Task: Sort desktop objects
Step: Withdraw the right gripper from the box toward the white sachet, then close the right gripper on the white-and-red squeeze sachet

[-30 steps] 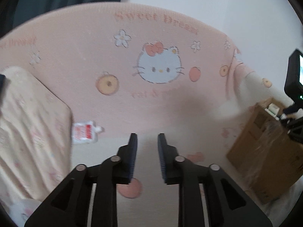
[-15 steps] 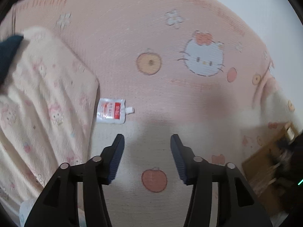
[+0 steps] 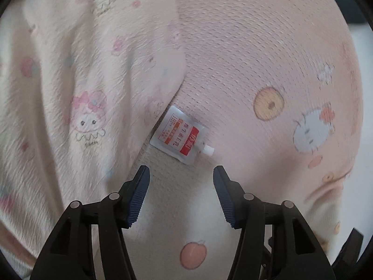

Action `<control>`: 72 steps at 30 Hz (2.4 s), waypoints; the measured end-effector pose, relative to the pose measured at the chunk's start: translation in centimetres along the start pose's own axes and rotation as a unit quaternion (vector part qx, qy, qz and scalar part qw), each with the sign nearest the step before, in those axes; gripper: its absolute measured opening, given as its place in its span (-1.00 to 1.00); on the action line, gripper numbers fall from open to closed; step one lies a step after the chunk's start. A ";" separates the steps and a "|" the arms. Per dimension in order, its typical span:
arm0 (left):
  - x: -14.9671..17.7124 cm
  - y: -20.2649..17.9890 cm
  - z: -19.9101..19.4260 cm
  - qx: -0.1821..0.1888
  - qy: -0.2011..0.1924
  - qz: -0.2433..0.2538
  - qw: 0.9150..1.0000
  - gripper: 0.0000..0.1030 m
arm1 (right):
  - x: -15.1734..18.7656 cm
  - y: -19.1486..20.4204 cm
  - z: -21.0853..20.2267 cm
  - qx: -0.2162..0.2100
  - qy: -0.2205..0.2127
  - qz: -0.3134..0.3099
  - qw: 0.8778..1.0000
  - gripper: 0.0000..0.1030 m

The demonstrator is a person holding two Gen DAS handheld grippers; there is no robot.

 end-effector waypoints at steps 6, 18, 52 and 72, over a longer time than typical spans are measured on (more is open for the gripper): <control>-2.7 -1.0 1.9 0.015 0.013 0.036 0.999 0.18 | -1.7 0.6 0.4 -0.036 -0.068 0.004 0.997 -0.62; -6.2 1.5 6.4 -0.046 0.055 0.016 0.997 0.18 | -4.4 1.0 5.2 -0.163 -0.055 0.112 0.979 -0.61; -0.7 0.6 11.9 -0.027 0.189 0.078 0.979 0.18 | -3.8 -0.2 10.4 -0.270 -0.017 0.217 0.938 -0.60; 11.1 0.0 9.1 0.051 0.321 0.093 0.941 0.04 | 8.8 -4.8 8.3 -0.245 0.061 0.300 0.920 -0.60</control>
Point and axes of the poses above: each gripper's, at about its wrist camera, not at the fingertips, and z roughly the way its jaws point, y to its left, x to its underside, the point moved 3 cm from there along z, roughly the way its jaws point, and after that the axes turned 13 degrees about x, right-handed, at the moved point
